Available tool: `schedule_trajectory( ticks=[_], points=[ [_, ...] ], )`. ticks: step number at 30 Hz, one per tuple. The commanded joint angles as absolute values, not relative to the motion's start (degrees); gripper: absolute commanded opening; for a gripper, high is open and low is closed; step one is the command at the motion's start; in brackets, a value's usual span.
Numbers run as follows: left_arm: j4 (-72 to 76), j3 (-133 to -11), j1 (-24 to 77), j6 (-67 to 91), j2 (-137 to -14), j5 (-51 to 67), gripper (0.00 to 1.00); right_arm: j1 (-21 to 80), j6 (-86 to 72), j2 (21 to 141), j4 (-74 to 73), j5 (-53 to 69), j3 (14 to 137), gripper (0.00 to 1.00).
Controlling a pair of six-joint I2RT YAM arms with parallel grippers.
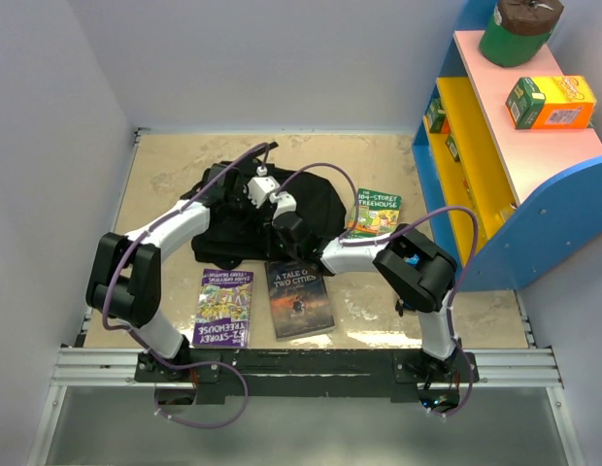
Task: Pack the student bag
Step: Zip the student bag at the center of the board.
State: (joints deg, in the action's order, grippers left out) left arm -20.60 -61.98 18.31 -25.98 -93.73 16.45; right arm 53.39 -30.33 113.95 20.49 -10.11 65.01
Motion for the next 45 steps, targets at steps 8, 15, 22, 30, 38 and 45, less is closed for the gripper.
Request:
schedule_trajectory(
  ticks=[8,15,22,30,38,45],
  points=[
    [-16.44,-66.27,14.94,-23.47,-97.91,17.05,0.00,56.34,-30.85,109.34,20.83,-13.36,59.86,0.00],
    [-12.93,-66.71,13.54,-22.59,-99.40,13.11,0.00,59.58,-31.64,108.11,19.78,-16.08,57.83,0.00],
    [-10.03,-70.48,12.92,-20.04,-100.98,10.64,0.00,61.35,-30.76,107.84,18.81,-18.19,57.39,0.00],
    [-10.46,-79.18,12.92,-18.46,-105.99,10.29,0.00,62.67,-29.00,107.84,19.16,-19.60,57.22,0.00],
    [-7.65,-82.44,12.92,-18.63,-112.23,5.02,0.00,63.63,-29.09,107.67,19.34,-19.95,56.51,0.00],
    [-6.33,-91.47,12.66,-16.44,-119.26,-3.86,0.00,64.95,-29.18,107.58,19.51,-19.86,56.86,0.00]
  ],
)
